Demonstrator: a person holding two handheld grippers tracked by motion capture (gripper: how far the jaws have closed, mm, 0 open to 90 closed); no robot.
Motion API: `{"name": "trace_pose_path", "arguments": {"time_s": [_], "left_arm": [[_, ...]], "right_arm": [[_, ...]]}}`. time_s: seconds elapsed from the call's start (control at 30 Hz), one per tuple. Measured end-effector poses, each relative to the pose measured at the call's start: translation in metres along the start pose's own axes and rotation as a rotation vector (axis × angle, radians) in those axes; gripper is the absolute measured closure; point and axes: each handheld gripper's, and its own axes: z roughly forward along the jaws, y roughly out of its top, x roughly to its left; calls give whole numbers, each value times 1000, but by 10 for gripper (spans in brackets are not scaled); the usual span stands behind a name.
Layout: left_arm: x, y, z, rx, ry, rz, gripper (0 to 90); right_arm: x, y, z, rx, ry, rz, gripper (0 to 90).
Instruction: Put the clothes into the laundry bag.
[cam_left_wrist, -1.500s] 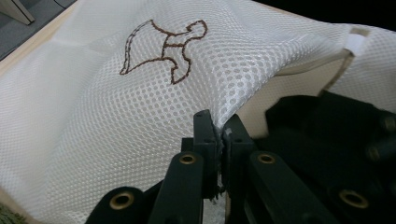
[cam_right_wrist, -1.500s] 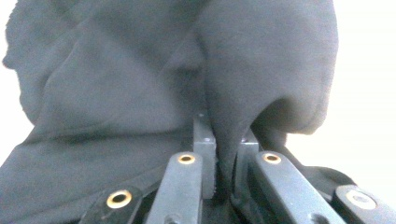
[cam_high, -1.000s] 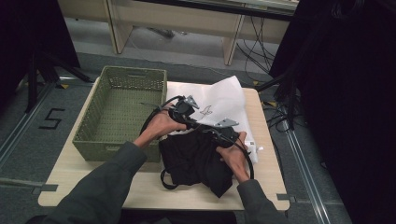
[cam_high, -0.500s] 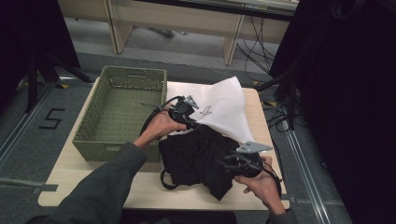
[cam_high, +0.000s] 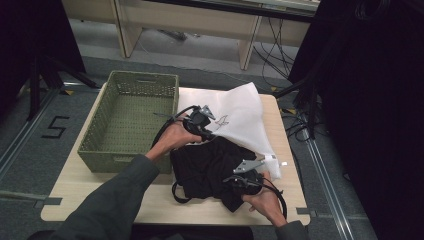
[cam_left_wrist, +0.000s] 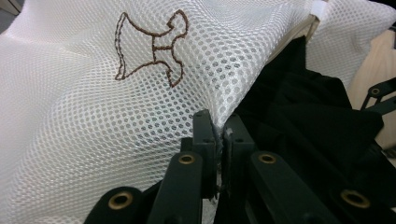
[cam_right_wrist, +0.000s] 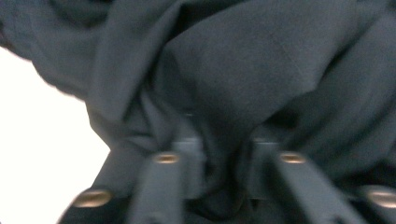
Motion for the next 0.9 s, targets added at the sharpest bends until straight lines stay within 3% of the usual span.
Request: {"name": "trace_pose_path", "arguments": {"time_s": [0.1, 0.2, 0.23, 0.27, 0.33, 0.37, 0.43, 0.5, 0.53, 0.6, 0.73, 0.77, 0.87, 0.9], "left_arm": [[0, 0, 0, 5, -8, -5, 856], [0, -1, -1, 12, -7, 2, 856], [0, -1, -2, 11, -6, 5, 856], [0, -1, -4, 16, -7, -2, 856], [1, -1, -4, -6, -6, -18, 856], [2, -1, -4, -4, -3, -27, 855], [6, -2, -5, 15, -6, -8, 854], [6, -2, -4, 7, -11, -25, 853], [7, -1, -3, 0, -14, -34, 853], [8, -1, -3, 7, -17, -30, 851], [13, 0, -5, 14, -14, -37, 850], [13, 0, -5, 6, -10, -52, 850], [16, 0, -8, 12, -11, -43, 849], [17, 0, -8, 14, -11, -44, 849]], "right_arm": [[-7, 17, 0, -46, -54, -41, 810], [-23, 43, 3, -95, -107, -22, 813], [-29, 52, 5, -127, -148, -20, 813], [-37, 62, 6, -126, -180, -37, 813], [-52, 76, 17, -143, -261, -25, 811], [-56, 77, 22, -134, -271, -23, 806], [-58, 74, 35, -86, -255, 11, 751], [-55, 69, 38, -61, -265, 27, 632], [-54, 67, 32, -65, -268, 15, 570], [-49, 67, 10, -119, -248, 49, 490], [-30, 59, -28, -219, -130, 52, 412], [-23, 57, -32, -230, -110, 54, 404], [4, 54, -33, -229, -14, 5, 389], [10, 55, -30, -245, 4, -31, 383]]}}
